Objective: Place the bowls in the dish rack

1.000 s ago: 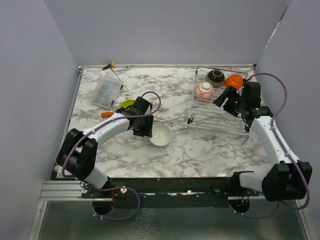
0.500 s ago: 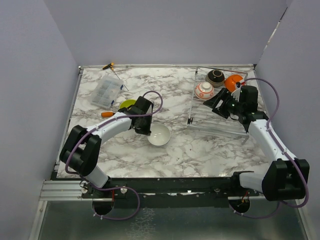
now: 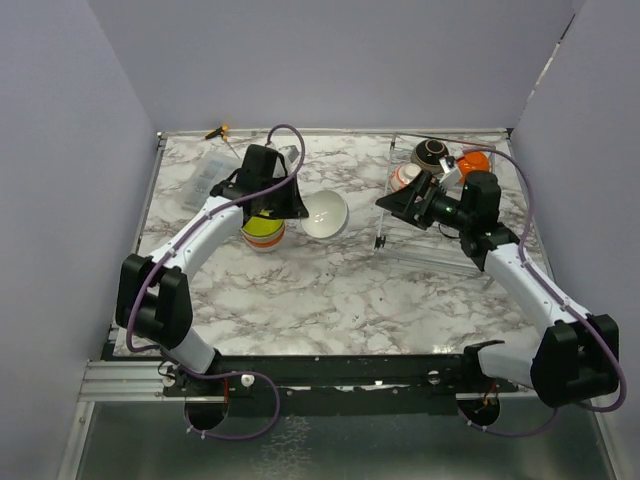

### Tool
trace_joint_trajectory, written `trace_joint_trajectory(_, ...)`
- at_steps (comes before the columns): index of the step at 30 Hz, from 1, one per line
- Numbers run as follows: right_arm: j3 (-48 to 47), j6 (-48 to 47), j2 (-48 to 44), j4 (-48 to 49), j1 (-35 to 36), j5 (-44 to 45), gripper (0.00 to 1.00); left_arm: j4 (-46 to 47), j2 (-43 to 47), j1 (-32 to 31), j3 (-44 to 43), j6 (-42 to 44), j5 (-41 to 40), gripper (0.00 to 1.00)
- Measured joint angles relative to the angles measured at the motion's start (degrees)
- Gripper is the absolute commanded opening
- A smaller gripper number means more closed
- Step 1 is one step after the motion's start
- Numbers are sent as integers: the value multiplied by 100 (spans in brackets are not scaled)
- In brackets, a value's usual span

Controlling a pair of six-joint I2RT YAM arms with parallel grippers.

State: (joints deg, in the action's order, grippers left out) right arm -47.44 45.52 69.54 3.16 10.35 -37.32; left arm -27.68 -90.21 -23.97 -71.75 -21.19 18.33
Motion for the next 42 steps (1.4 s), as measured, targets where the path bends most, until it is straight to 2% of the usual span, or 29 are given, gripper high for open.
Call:
trace_joint_trajectory(4, -2, 369, 157, 564, 444, -90, 98, 225, 0, 326, -216, -308, 693, 0)
trace_joint_trajectory(10, -304, 997, 962, 1021, 1029, -199, 98, 282, -44, 424, -271, -673, 1471, 0)
trace_joint_trajectory(19, -780, 1191, 1364, 973, 1443, 20, 95, 291, -68, 435, -271, -920, 1683, 0)
trace_joint_trajectory(24, -785, 1344, 1517, 964, 1513, 20, 74, 302, -68, 439, -271, -970, 1681, 0)
trace_joint_trajectory(32, -855, 1517, 1596, 872, 1547, 26, 56, 319, -68, 439, -271, -988, 1674, 0)
trace_joint_trajectory(33, -857, 1526, 1596, 868, 1547, 28, 54, 317, -68, 439, -271, -988, 1672, 6)
trace_joint_trajectory(36, -894, 1541, 1596, 804, 1547, 46, 52, 323, -66, 439, -271, -977, 1672, 35)
trace_joint_trajectory(38, -927, 1545, 1593, 702, 1550, 105, 52, 356, -63, 439, -271, -968, 1674, 51)
trace_joint_trajectory(42, -1005, 1392, 1526, 256, 1554, 485, 51, 413, 68, 439, -271, -920, 1598, 72)
